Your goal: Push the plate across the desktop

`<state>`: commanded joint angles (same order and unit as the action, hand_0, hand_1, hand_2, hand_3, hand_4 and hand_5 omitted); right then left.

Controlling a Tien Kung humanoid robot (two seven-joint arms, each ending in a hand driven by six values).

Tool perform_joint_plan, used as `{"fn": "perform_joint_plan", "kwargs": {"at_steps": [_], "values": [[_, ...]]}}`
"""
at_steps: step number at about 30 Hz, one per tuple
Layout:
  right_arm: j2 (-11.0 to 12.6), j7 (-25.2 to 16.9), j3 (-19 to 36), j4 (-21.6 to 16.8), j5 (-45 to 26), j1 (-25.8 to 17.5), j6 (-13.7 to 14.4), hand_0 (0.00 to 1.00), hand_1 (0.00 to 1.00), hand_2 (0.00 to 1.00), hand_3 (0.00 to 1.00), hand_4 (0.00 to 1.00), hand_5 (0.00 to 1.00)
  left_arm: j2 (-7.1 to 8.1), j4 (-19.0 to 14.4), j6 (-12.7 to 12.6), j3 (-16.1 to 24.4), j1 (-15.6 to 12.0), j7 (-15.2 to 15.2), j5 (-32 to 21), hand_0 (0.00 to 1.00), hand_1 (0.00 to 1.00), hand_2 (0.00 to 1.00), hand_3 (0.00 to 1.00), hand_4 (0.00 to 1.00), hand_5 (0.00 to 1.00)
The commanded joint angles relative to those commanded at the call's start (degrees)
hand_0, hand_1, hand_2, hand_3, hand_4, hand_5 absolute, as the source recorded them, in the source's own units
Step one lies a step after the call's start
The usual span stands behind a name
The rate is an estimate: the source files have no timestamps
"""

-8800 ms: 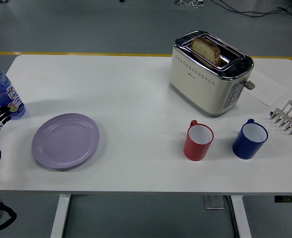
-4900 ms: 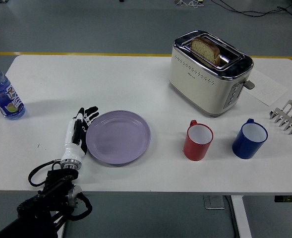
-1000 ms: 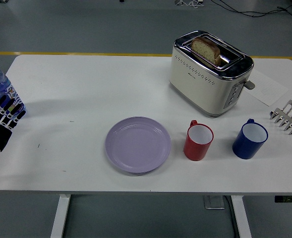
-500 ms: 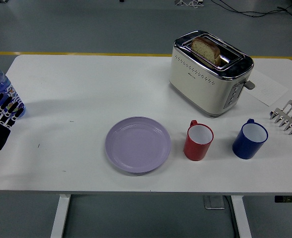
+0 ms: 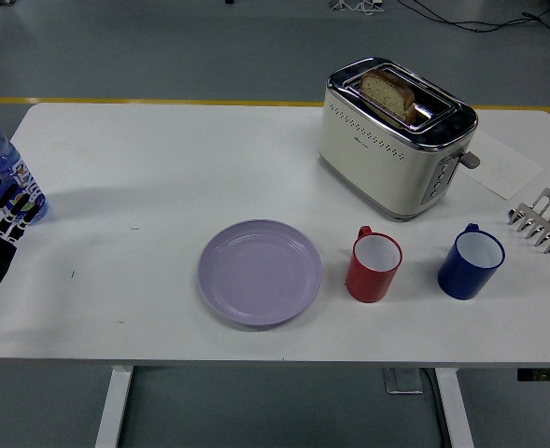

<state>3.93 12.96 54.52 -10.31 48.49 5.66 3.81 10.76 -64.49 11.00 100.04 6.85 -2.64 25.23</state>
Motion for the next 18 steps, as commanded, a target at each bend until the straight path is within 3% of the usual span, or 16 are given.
{"fn": "perform_joint_plan", "kwargs": {"at_steps": [18], "values": [[0.05, 0.08, -0.31, 0.0, -0.08, -0.54, -0.03, 0.626, 0.578, 0.666, 0.608, 0.461, 0.354, -0.16, 0.04, -0.43, -0.27, -0.48, 0.21, 0.39, 0.596, 0.662, 0.668, 0.648, 0.513, 0.998]]}}
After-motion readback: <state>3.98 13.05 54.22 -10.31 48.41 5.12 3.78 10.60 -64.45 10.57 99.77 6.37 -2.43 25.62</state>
